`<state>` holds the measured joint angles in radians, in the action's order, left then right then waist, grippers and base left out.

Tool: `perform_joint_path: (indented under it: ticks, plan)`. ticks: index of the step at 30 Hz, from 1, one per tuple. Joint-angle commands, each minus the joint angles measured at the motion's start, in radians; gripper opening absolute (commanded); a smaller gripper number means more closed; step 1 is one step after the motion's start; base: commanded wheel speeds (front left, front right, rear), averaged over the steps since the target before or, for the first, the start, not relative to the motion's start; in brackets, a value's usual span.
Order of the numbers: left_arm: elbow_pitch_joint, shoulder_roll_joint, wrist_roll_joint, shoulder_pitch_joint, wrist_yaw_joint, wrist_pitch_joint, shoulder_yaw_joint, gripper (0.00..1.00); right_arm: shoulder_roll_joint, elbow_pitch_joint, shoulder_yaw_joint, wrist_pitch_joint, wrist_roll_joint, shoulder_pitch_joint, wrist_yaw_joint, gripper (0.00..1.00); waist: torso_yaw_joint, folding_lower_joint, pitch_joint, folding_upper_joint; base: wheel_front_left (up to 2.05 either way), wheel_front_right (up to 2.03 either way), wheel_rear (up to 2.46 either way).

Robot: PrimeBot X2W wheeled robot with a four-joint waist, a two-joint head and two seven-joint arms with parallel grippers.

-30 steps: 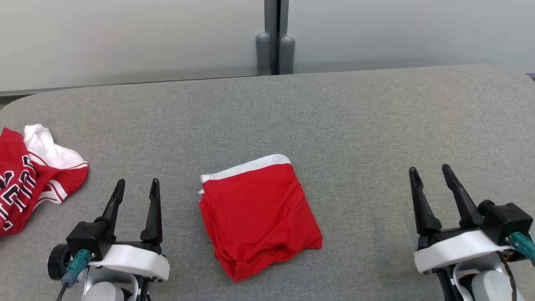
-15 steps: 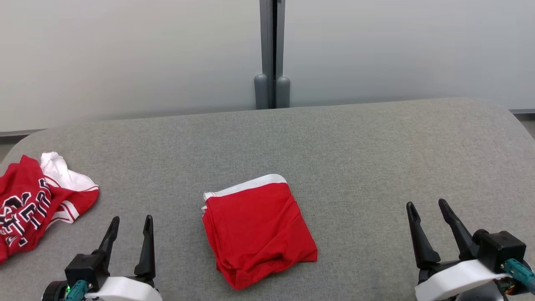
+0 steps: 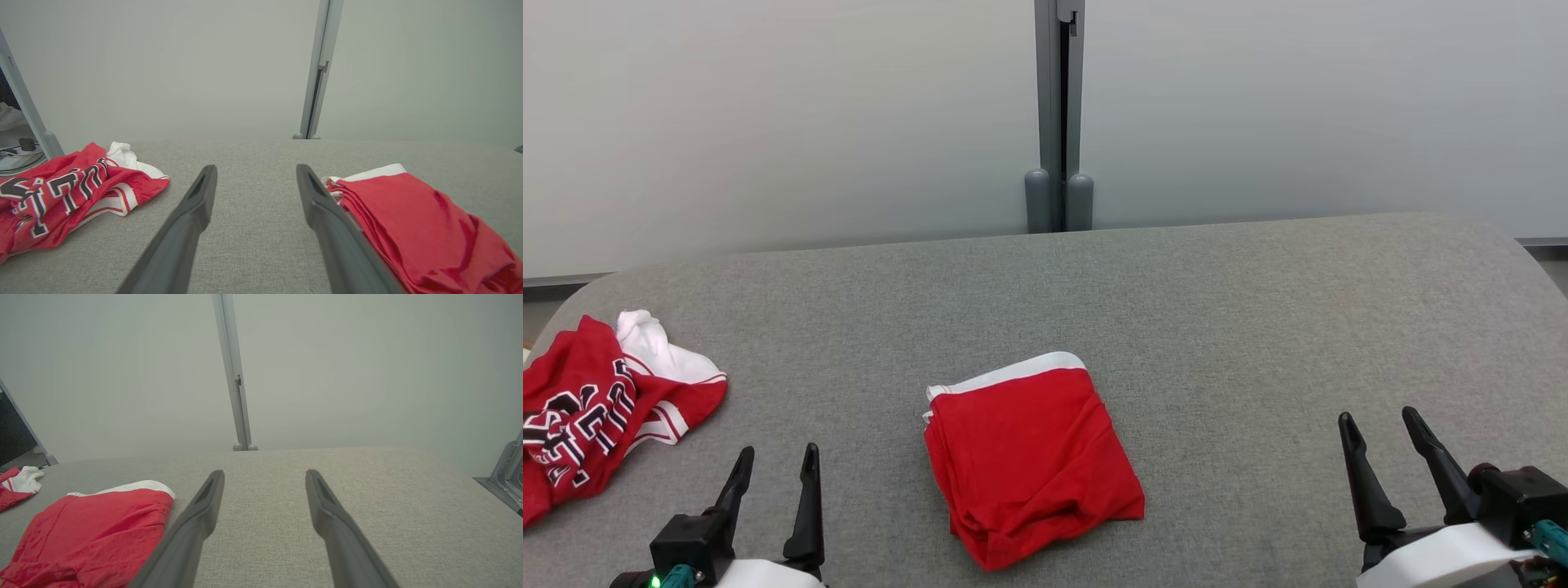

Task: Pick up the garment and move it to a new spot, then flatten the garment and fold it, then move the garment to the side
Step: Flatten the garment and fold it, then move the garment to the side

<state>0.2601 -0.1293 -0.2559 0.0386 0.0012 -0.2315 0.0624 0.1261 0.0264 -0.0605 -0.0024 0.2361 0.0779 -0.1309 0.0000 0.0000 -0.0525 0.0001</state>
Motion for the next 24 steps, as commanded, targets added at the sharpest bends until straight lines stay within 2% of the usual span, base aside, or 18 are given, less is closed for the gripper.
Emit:
perform_joint_path:
  ticks: [1,15,24]
  plan:
    - [-0.004,-0.006,-0.006,0.011,0.003,0.001,-0.001,1.0,0.003,-0.003,0.004,0.002,-0.006,0.005,0.0,1.0,0.0,0.0,0.001,-0.0001,0.0,0.0,0.0]
    - [-0.016,-0.014,-0.017,-0.009,0.008,0.006,0.01,1.0,-0.002,0.007,0.006,0.0,-0.004,-0.008,0.0,1.0,0.009,0.0,0.016,-0.0001,0.0,0.0,0.0]
    - [-0.026,-0.001,-0.022,-0.09,-0.004,-0.001,0.03,1.0,-0.005,0.075,-0.07,-0.005,0.018,-0.075,0.0,1.0,0.078,0.0,0.092,-0.0001,0.0,0.0,0.0]
